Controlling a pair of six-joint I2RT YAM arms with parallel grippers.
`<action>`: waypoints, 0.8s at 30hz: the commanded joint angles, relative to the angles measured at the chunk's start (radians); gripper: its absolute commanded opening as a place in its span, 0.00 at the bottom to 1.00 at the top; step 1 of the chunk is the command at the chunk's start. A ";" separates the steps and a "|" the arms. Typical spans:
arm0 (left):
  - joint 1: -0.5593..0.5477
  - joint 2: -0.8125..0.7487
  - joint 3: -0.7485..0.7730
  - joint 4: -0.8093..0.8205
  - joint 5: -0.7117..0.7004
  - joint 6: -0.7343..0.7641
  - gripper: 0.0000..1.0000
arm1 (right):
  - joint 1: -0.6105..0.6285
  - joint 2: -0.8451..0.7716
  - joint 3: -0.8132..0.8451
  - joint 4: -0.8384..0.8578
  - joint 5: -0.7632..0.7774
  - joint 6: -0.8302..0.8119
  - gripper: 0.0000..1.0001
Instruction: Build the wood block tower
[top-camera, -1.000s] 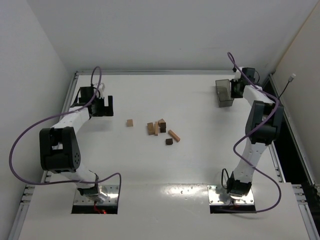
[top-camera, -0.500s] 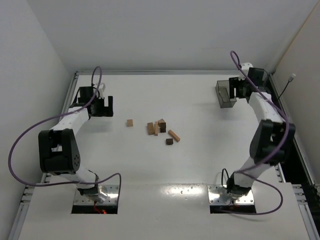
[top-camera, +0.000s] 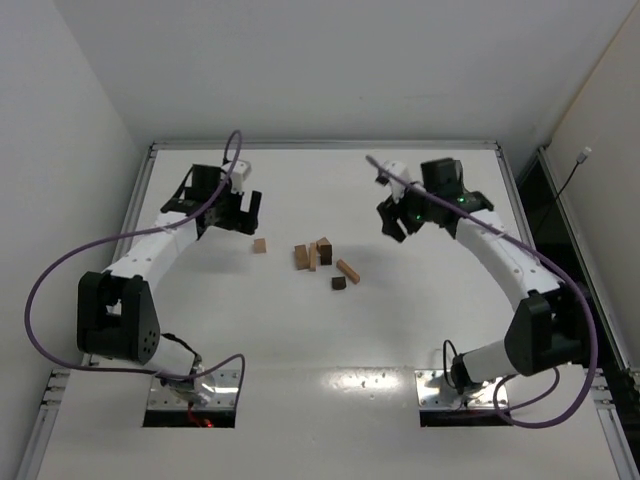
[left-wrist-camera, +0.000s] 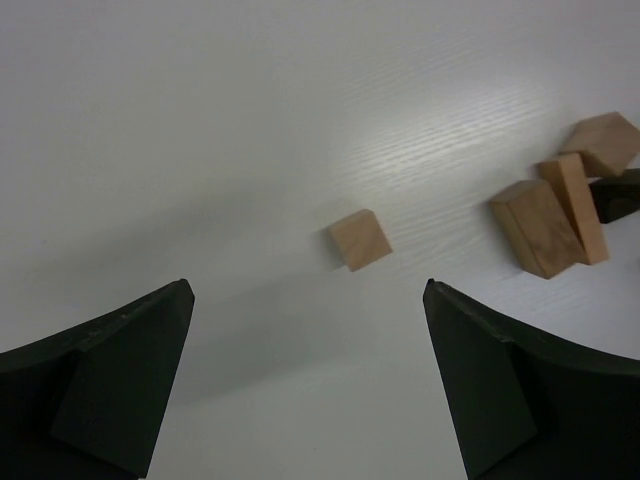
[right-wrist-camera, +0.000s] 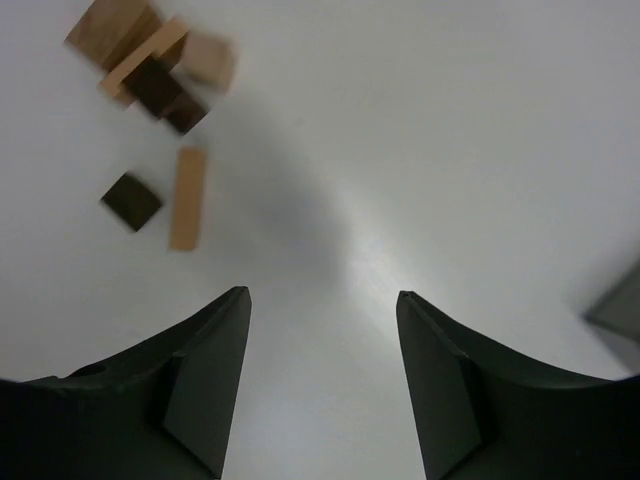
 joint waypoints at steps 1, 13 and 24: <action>-0.059 -0.065 0.001 -0.005 -0.061 -0.037 1.00 | 0.091 -0.004 -0.102 -0.047 0.013 -0.013 0.56; -0.073 -0.118 -0.066 0.026 -0.142 -0.080 1.00 | 0.260 0.117 -0.111 0.025 0.097 0.087 0.54; -0.073 -0.127 -0.076 0.035 -0.191 -0.071 1.00 | 0.332 0.310 0.023 0.025 0.142 0.138 0.54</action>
